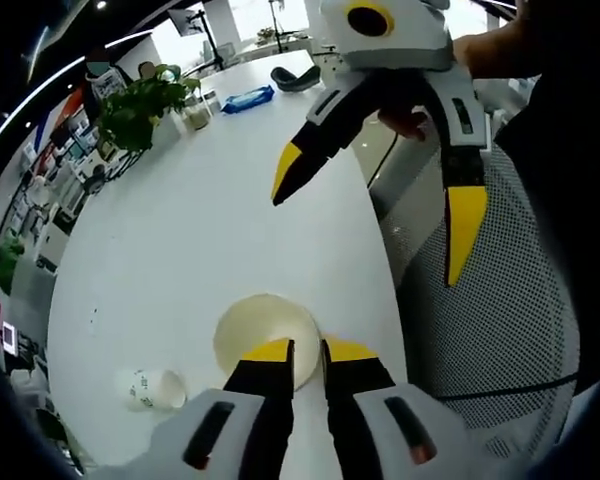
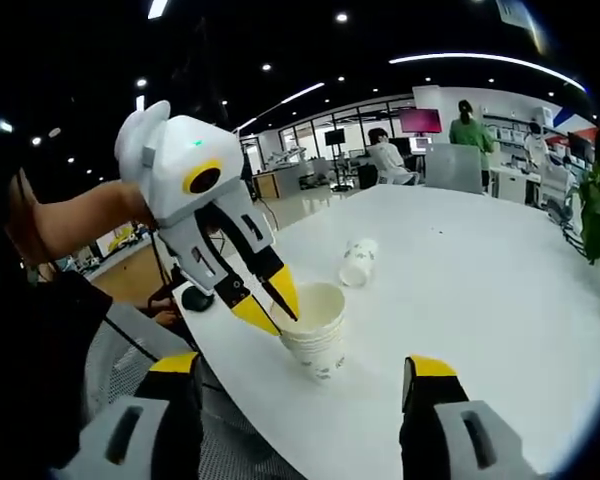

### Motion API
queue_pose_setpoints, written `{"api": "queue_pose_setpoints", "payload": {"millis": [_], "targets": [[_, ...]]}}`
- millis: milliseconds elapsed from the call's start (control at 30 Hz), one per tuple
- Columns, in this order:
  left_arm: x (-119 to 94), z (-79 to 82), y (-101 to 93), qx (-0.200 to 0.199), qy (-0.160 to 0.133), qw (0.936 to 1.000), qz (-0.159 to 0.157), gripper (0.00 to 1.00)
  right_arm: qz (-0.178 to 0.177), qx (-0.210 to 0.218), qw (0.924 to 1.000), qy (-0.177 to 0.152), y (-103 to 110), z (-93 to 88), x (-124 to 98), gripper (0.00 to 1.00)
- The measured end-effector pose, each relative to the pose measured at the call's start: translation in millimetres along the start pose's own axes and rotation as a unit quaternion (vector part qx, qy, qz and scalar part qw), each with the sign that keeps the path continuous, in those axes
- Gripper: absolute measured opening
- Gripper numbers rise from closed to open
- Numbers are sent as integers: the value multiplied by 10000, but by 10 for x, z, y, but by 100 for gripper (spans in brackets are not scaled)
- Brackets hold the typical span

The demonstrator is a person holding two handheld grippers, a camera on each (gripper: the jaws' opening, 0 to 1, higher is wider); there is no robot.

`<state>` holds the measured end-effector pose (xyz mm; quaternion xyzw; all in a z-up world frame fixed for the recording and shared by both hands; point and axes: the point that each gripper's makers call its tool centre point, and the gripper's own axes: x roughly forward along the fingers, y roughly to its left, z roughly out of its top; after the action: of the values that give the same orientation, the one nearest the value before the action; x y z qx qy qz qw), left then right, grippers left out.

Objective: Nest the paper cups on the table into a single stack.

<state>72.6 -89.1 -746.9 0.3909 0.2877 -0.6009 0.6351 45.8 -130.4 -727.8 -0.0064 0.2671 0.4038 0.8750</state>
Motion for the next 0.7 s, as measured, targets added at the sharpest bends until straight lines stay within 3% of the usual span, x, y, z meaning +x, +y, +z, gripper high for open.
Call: {"api": "queue_pose_setpoints", "payload": {"millis": [200, 367, 700], "targets": [[-97, 24, 37, -113, -139, 9998, 58, 10, -20, 18, 10000, -31, -13, 3, -8, 82], [-216, 63, 155, -387, -445, 9980, 228, 13, -39, 41, 9999, -97, -30, 19, -14, 82], [-410, -47, 445, -1085, -874, 9880, 673, 21, -77, -104, 9998, -171, -30, 36, -21, 83]]}}
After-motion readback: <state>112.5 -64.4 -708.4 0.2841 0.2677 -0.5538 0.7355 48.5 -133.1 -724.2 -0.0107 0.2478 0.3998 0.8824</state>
